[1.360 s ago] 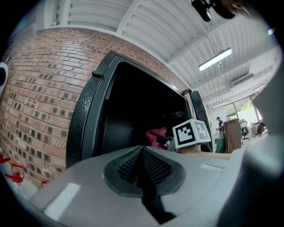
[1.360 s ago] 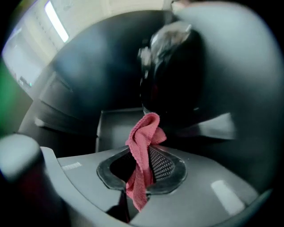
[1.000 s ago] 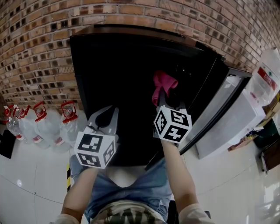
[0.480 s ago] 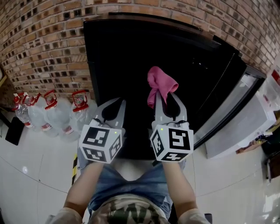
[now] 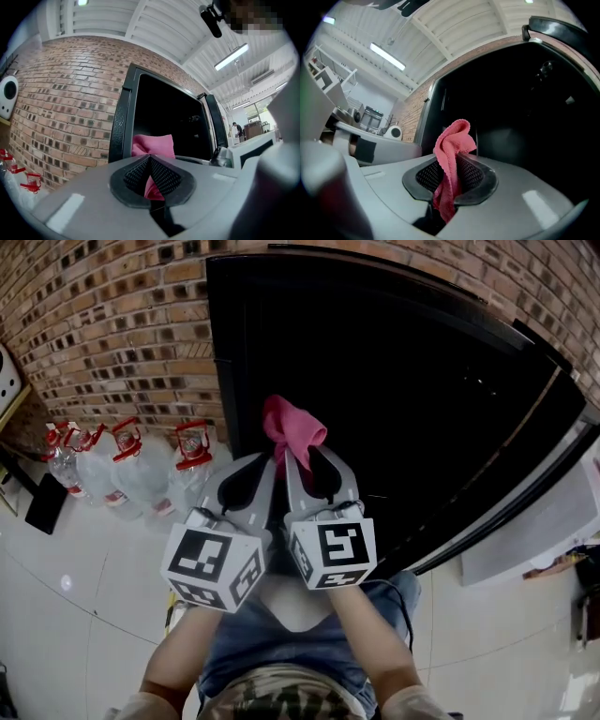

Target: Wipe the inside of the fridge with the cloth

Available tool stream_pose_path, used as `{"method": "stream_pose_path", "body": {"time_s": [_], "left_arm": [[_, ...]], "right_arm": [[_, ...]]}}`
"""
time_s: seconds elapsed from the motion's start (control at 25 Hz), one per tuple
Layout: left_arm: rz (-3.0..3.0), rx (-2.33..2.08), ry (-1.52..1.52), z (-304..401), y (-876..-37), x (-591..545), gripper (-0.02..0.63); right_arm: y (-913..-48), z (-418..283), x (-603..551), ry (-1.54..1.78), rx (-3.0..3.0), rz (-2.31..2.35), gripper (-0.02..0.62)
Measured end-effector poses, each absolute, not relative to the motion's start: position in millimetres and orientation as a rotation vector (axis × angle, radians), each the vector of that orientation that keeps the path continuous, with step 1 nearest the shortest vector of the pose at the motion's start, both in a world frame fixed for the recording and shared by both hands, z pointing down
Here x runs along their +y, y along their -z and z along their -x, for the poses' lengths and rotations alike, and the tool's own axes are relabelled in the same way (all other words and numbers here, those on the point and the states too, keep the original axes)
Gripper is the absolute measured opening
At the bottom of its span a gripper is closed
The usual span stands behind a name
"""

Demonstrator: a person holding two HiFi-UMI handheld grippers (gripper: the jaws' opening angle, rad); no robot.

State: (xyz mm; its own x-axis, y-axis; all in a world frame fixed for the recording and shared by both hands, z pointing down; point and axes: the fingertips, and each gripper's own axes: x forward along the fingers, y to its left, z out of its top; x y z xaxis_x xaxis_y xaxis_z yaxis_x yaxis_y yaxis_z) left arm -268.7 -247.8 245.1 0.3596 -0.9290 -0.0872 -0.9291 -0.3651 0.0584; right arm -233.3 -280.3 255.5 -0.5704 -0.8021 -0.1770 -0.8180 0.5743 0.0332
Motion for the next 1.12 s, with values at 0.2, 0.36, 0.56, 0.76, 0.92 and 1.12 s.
{"method": "stream_pose_path", "body": {"time_s": [0.2,0.36,0.56,0.76,0.92,1.12], "left_arm": [[2.61,1.755,-0.15,264.9,-248.6,-255.4,-0.011],[2.633,1.735,-0.156,258.0,-247.7,-259.7,-0.011],[2.653,1.707,-0.146,250.9,-245.6,-262.8,-0.011],[2.66,1.686,-0.122,247.2,-244.5,-263.7,-0.011],[2.664,1.674,-0.101,245.9,-246.8,-263.3,-0.011],[2.678,1.665,-0.092,244.6,-252.3,-264.1,-0.011]], "right_arm": [[-265.7,236.7,-307.6,-0.15,2.633,1.403,0.071],[-262.6,232.1,-333.1,-0.177,2.587,1.444,0.071],[-268.4,226.5,-369.3,-0.158,2.558,1.503,0.071],[-277.9,228.6,-401.4,-0.138,2.558,1.543,0.071],[-282.6,232.5,-427.8,-0.148,2.563,1.587,0.071],[-284.4,230.0,-461.3,-0.125,2.556,1.65,0.069]]}}
